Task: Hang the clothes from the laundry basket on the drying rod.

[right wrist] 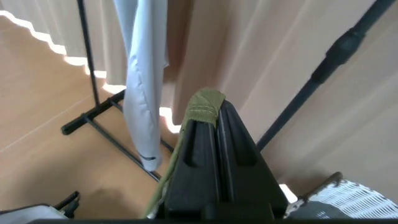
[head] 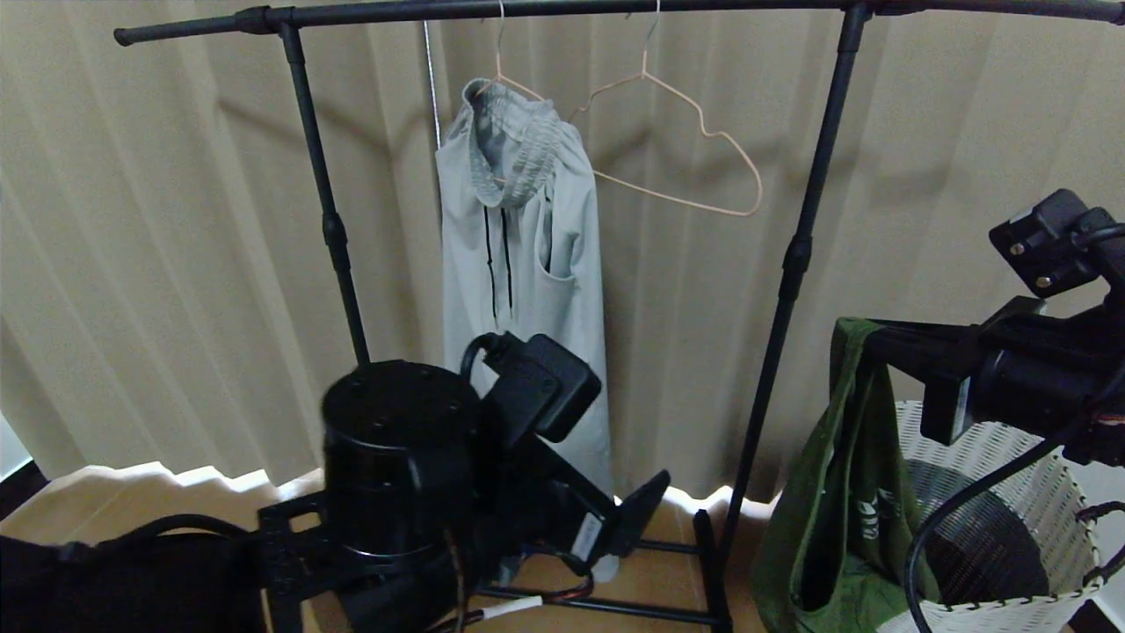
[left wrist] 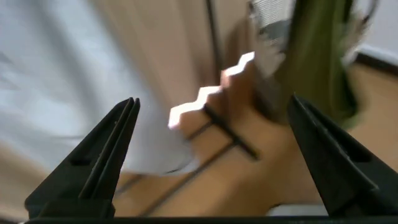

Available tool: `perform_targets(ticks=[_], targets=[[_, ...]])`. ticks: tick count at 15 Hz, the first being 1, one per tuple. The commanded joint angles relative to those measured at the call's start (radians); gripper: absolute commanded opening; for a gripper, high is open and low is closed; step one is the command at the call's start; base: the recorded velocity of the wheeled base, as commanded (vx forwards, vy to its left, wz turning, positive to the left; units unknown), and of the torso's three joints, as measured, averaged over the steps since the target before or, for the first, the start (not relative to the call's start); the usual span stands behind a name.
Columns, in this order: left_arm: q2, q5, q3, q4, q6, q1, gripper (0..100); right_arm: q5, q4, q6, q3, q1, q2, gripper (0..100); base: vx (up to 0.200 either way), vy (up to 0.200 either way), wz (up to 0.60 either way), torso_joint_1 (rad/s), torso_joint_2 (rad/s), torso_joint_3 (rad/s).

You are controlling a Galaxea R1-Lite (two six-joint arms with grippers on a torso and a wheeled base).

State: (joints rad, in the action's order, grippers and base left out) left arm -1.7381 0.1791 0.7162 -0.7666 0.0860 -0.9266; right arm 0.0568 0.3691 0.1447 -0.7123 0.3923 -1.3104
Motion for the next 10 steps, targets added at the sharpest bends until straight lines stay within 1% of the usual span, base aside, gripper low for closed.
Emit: perform_targets(ticks=[1,3,4,7,10], targets=[[-0.164,0.028,0.134,0.049,-0.094,-0.106,100,0.001,0.001,0.0,-0.01,0.002,0.0,0,0.0,0.0,0.0,0.0,0.0,0.0],[-0.227,0.054,0.216,0.096,-0.144,-0.135,100,0.001,0.001,-0.002,-0.009,0.002,0.0,0,0.0,0.0,0.0,0.0,0.0,0.0],[-0.282,0.063,0.263,0.109,-0.173,-0.149,100,0.001,0.001,-0.025,-0.006,0.006,0.002,0,0.0,0.0,0.0,0.0,0.0,0.0],[-0.353,0.077,0.293,0.109,-0.204,-0.161,100,0.0,-0.001,-0.074,-0.002,0.065,0.02,0,0.0,0.0,0.0,0.0,0.0,0.0],[-0.397,0.077,0.359,0.11,-0.242,-0.163,100,0.0,-0.001,-0.074,-0.006,0.08,0.025,0,0.0,0.0,0.0,0.0,0.0,0.0]])
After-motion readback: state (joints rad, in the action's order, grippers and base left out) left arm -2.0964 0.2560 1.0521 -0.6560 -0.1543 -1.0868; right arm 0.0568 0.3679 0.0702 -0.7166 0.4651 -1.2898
